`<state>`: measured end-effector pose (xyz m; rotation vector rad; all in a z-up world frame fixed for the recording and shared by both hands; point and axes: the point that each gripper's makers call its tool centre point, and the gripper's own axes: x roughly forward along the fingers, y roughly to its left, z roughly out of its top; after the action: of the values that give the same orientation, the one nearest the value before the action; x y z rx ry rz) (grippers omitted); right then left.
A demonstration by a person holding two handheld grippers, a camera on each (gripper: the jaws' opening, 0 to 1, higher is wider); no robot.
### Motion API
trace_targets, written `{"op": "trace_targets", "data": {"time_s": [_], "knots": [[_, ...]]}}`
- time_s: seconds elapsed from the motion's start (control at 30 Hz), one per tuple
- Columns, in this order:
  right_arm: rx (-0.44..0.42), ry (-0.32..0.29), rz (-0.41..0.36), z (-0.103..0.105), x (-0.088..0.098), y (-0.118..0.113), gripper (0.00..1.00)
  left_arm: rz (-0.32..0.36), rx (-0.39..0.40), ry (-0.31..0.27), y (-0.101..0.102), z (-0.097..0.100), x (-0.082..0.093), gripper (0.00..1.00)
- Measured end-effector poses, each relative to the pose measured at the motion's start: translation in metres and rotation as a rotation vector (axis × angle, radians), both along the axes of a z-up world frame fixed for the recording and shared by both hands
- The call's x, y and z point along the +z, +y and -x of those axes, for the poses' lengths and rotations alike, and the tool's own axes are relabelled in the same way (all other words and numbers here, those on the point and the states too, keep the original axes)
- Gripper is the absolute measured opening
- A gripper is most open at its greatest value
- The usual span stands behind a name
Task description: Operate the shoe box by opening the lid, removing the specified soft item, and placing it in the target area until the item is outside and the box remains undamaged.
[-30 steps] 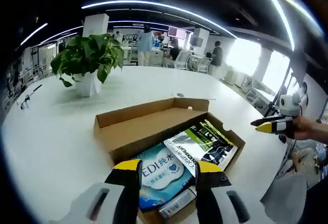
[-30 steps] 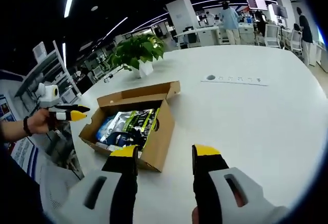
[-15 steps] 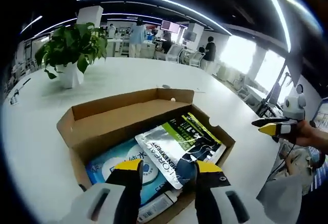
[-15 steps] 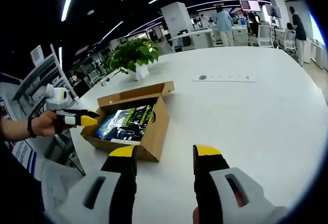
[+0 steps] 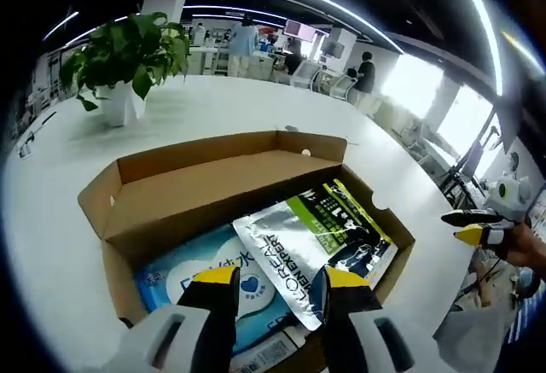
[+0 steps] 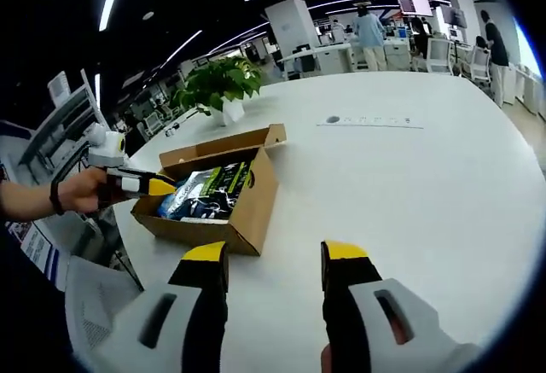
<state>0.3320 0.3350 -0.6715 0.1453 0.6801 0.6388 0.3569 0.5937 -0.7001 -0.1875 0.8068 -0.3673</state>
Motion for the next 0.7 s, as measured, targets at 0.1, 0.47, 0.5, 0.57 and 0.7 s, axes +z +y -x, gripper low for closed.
{"op": "trace_targets", "data": {"time_s": [0.1, 0.47, 0.5, 0.57, 0.7], "knots": [[-0.008, -0.002, -0.003, -0.001, 0.001, -0.002, 0.41, 0.049, 0.036, 0.056, -0.003, 0.002, -0.009, 0.35], [-0.009, 0.003, 0.002, -0.001, 0.0, -0.005, 0.4, 0.106, 0.075, 0.098, -0.01, 0.005, -0.018, 0.06], [-0.008, 0.002, 0.002, -0.001, 0.0, -0.005, 0.4, 0.109, 0.074, 0.096, -0.01, 0.005, -0.018, 0.04], [-0.006, 0.001, 0.002, -0.002, 0.001, -0.005, 0.4, 0.107, 0.069, 0.093, -0.011, 0.005, -0.016, 0.02], [-0.003, 0.003, 0.002, -0.002, 0.0, -0.003, 0.4, 0.104, 0.067, 0.089, -0.01, 0.005, -0.014, 0.01]]}}
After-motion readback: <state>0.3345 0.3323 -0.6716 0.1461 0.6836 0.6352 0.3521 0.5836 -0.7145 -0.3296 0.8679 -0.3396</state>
